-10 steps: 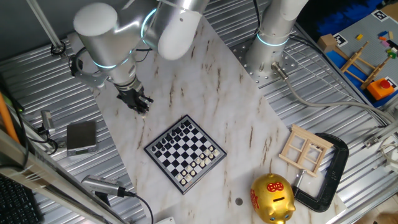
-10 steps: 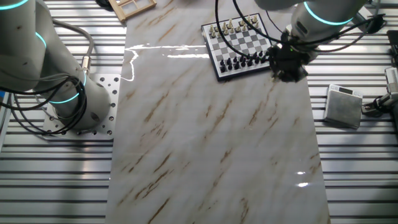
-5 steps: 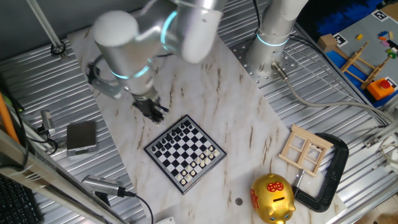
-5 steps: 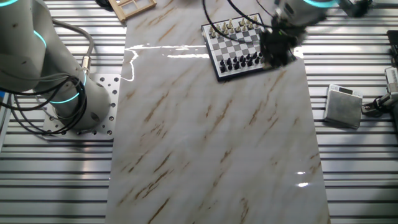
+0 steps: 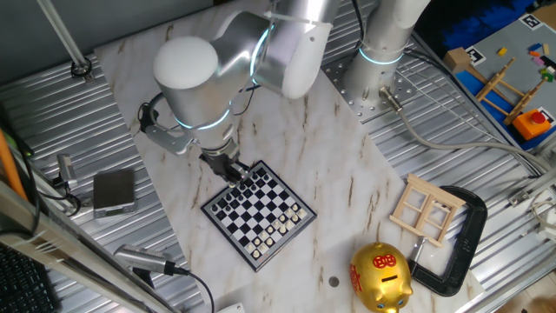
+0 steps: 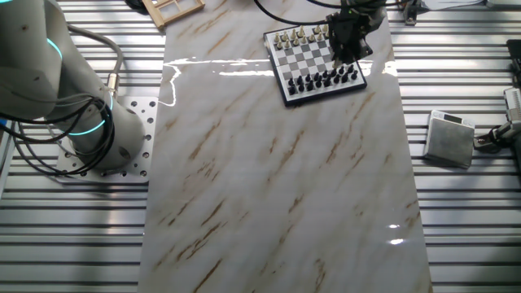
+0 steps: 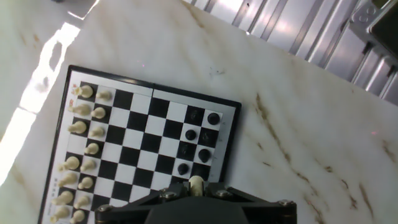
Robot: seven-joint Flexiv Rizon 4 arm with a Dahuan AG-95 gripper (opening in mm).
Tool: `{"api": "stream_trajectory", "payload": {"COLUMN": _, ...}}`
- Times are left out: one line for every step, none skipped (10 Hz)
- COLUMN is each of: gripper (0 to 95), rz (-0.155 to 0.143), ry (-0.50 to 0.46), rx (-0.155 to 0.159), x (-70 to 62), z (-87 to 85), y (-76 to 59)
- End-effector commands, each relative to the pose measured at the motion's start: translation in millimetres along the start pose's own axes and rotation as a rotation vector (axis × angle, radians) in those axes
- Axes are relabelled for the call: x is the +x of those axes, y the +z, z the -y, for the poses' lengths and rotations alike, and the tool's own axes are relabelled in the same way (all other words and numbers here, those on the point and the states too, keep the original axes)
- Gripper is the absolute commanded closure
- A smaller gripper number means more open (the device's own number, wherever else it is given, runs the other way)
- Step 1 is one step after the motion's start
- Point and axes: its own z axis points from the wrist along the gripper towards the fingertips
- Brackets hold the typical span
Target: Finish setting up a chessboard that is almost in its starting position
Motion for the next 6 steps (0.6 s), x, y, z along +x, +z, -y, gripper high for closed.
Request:
{"api": "stream_trajectory", "payload": {"gripper": 95.0, "rz": -0.001, "ry": -0.015, "rx": 0.003, "x": 1.5, "z": 0.4, "y": -0.6}}
{"api": "stream_trajectory", "payload": {"gripper": 95.0, "rz": -0.004, "ry": -0.026, "rx": 0.009, "x": 1.5, "z": 0.4, "y": -0.6}}
{"api": "stream_trajectory", "payload": {"gripper": 95.0, "rz": -0.003, "ry": -0.046, "rx": 0.010, "x": 1.5, "z": 0.4, "y": -0.6}}
{"api": "stream_trajectory", "payload": {"gripper": 95.0, "rz": -0.002, "ry": -0.058, "rx": 0.010, "x": 1.5, "z": 0.4, "y": -0.6}}
{"api": "stream_trajectory", "payload": {"gripper": 95.0, "rz": 0.001, "ry": -0.082, "rx": 0.007, "x": 1.5, "z": 0.4, "y": -0.6}}
{"api": "stream_trajectory", "payload": {"gripper": 95.0, "rz": 0.003, "ry": -0.115, "rx": 0.005, "x": 1.5, "z": 0.4, "y": -0.6}}
